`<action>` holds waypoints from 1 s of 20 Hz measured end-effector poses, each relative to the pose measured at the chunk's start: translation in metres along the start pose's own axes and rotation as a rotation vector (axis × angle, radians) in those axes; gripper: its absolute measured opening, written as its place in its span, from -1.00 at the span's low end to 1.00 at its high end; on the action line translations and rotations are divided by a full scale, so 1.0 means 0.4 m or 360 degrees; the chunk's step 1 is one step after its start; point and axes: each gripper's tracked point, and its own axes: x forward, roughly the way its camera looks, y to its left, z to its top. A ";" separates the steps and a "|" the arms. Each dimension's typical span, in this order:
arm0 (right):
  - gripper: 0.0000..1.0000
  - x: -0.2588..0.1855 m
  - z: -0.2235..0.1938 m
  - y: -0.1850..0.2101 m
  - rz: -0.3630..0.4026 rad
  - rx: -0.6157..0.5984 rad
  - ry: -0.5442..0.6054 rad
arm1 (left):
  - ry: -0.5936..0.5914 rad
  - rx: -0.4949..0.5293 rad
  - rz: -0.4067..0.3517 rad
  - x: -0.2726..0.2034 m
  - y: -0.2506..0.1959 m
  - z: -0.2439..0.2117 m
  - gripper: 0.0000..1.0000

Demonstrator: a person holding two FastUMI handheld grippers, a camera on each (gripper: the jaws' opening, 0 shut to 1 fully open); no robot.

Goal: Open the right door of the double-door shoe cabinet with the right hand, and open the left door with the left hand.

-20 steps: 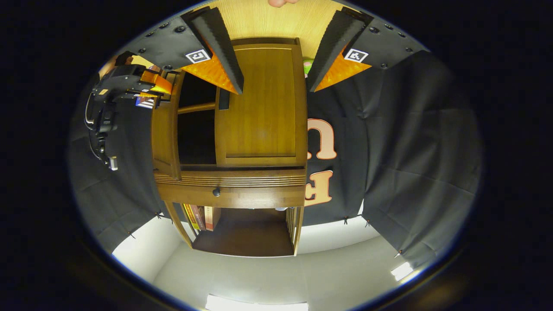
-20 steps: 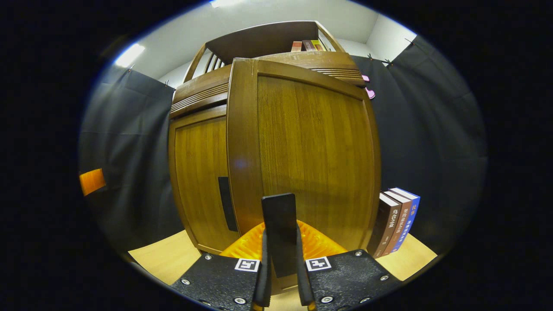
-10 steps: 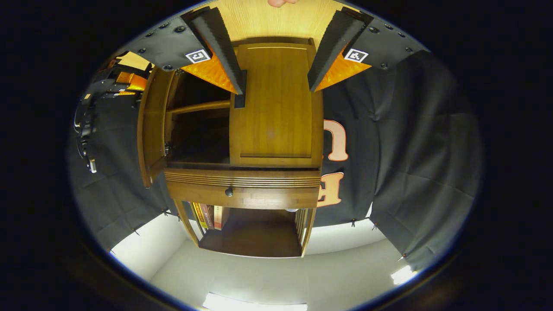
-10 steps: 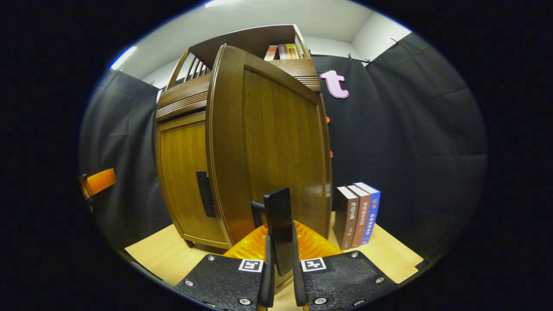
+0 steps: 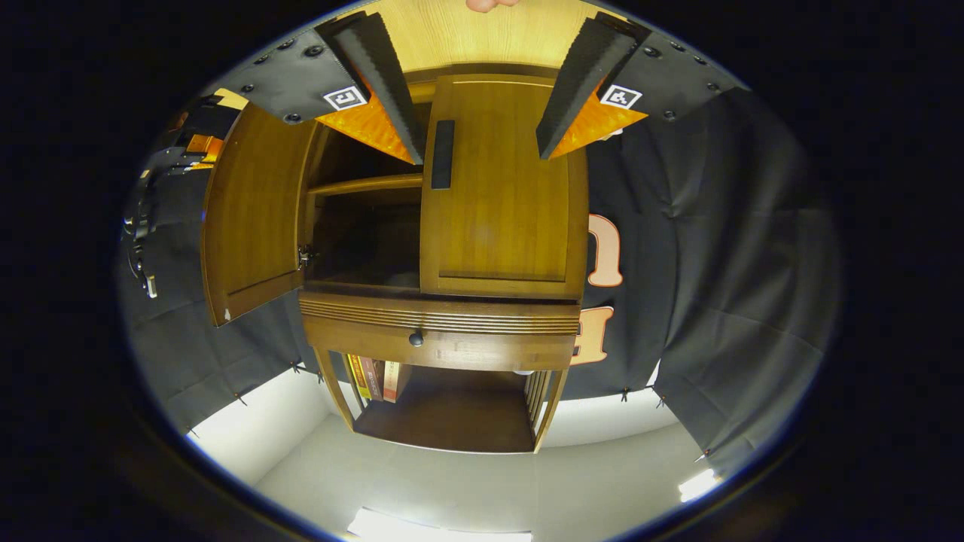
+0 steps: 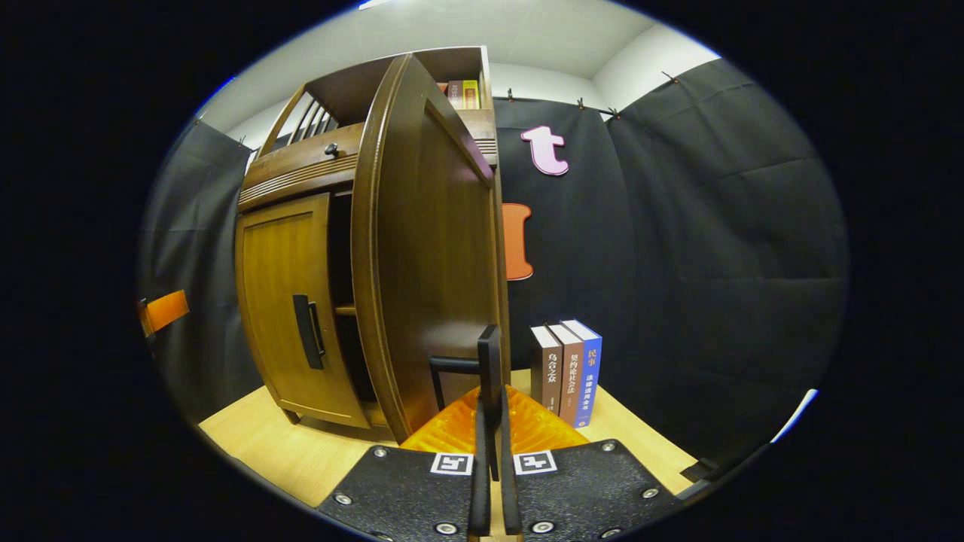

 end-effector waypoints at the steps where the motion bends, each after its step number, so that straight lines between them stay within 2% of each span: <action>1: -0.68 0.001 0.002 -0.014 -0.0020 -0.0007 -0.0006 | 0.0000 -0.0006 0.0000 0.003 -0.004 -0.002 0.97; 2: -0.92 -0.012 0.004 -0.037 -0.0036 -0.0012 -0.0005 | 0.0000 -0.0012 -0.0002 0.003 -0.008 -0.004 0.94; 4: -0.97 -0.021 0.010 -0.052 -0.0021 0.0004 -0.0003 | 0.0003 -0.0014 -0.0004 0.005 -0.011 -0.011 0.93; 7: -0.97 -0.024 0.017 -0.069 0.0031 -0.0022 -0.0009 | 0.0000 -0.0007 0.0012 0.008 -0.008 -0.010 0.97; 8: -0.98 -0.023 0.018 -0.079 0.0050 -0.0029 -0.0013 | -0.0004 -0.0011 0.0014 0.008 -0.007 -0.010 0.90; 10: -0.98 -0.024 0.020 -0.097 0.0090 -0.0023 -0.0009 | -0.0011 -0.0011 0.0020 0.010 -0.005 -0.006 0.90; 12: -0.98 -0.025 0.023 -0.113 0.0146 -0.0034 -0.0004 | -0.0017 -0.0005 0.0039 0.009 0.005 -0.006 0.97; 20: -0.97 -0.002 0.030 -0.214 0.0368 0.0011 0.0011 | 0.0000 -0.0014 0.0086 0.005 0.034 -0.014 0.97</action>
